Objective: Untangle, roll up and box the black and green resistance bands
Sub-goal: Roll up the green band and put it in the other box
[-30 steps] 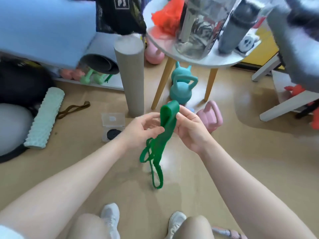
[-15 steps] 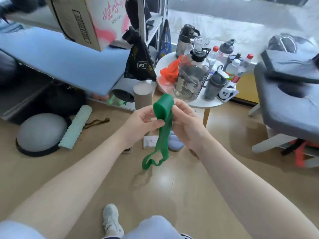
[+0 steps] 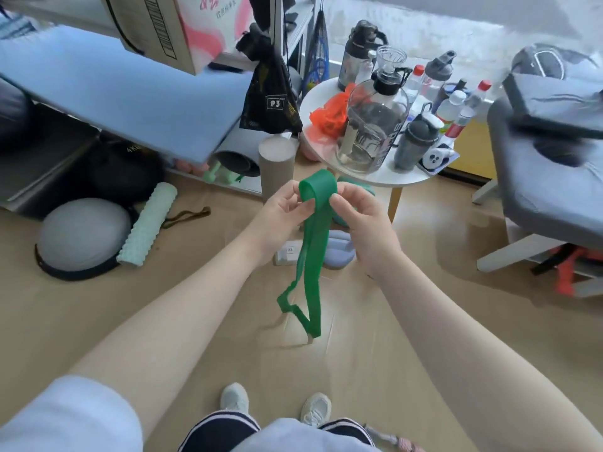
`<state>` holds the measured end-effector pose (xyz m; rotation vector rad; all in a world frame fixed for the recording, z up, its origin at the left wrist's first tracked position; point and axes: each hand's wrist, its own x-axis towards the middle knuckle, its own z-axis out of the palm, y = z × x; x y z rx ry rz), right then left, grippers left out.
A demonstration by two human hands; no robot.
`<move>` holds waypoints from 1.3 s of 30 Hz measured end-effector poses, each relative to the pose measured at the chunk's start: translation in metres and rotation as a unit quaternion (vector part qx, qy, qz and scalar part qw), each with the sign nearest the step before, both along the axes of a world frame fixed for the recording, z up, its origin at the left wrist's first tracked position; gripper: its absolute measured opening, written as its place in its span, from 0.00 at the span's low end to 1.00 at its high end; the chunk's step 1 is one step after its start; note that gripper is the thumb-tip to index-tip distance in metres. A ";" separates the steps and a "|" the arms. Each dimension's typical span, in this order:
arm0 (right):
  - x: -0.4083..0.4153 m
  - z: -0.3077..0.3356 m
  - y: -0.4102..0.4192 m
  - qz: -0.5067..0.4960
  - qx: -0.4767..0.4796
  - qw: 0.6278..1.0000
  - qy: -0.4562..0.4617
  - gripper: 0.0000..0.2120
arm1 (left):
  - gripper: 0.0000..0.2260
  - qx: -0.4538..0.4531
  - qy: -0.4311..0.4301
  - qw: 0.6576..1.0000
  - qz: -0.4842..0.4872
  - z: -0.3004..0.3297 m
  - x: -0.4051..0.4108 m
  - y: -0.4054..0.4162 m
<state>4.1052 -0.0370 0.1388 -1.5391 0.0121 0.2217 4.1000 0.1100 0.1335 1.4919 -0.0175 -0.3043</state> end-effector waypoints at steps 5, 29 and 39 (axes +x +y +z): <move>0.000 0.007 0.004 -0.004 -0.058 0.996 -0.072 0.08 | 0.19 -0.054 0.027 0.998 -0.020 -0.006 -0.014 0.008; 0.019 0.035 0.051 0.105 0.031 0.988 -0.113 0.13 | 0.09 0.010 -0.014 1.000 -0.021 -0.011 -0.012 0.068; 0.043 0.005 0.040 -0.073 0.300 0.949 0.060 0.17 | 0.11 0.285 0.023 0.955 -0.075 -0.074 -0.035 0.113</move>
